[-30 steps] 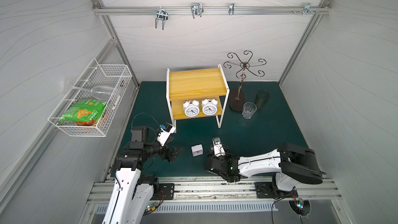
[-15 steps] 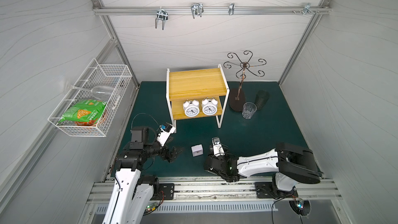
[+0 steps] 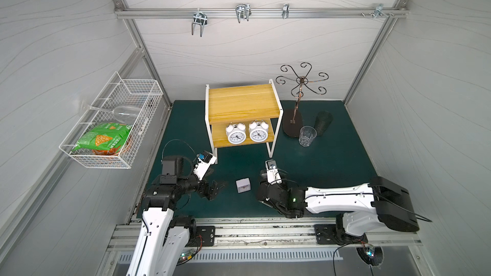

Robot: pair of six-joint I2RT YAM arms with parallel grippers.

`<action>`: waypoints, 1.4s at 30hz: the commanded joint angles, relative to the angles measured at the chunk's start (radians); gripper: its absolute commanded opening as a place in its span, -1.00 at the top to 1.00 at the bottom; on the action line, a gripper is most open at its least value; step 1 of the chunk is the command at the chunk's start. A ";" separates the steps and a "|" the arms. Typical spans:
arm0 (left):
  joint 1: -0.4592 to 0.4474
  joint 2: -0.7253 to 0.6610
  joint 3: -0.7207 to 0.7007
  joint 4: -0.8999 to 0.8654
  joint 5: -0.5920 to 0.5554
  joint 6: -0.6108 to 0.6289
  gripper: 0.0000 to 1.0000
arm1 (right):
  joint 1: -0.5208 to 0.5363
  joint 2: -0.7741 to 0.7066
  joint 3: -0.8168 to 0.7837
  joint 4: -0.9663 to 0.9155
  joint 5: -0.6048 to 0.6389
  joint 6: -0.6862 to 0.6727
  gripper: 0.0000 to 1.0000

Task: Place the alarm clocks on the shelf by style
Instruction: Pick up the alarm from the center of the board, then place the alarm on the shelf.

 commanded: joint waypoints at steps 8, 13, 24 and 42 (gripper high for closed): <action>-0.001 -0.005 0.052 0.010 -0.005 -0.010 -0.99 | -0.048 -0.116 0.335 -0.389 -0.022 -0.137 -0.15; -0.002 -0.005 0.052 0.011 -0.003 -0.013 -0.99 | -0.068 -0.088 0.559 -0.565 -0.045 -0.159 -0.11; -0.002 -0.002 0.064 0.010 -0.001 -0.019 -0.99 | -0.178 0.090 1.053 -0.820 -0.124 -0.245 -0.11; -0.002 0.006 0.121 0.005 -0.055 -0.044 -0.99 | -0.356 0.436 1.572 -0.909 -0.263 -0.372 -0.12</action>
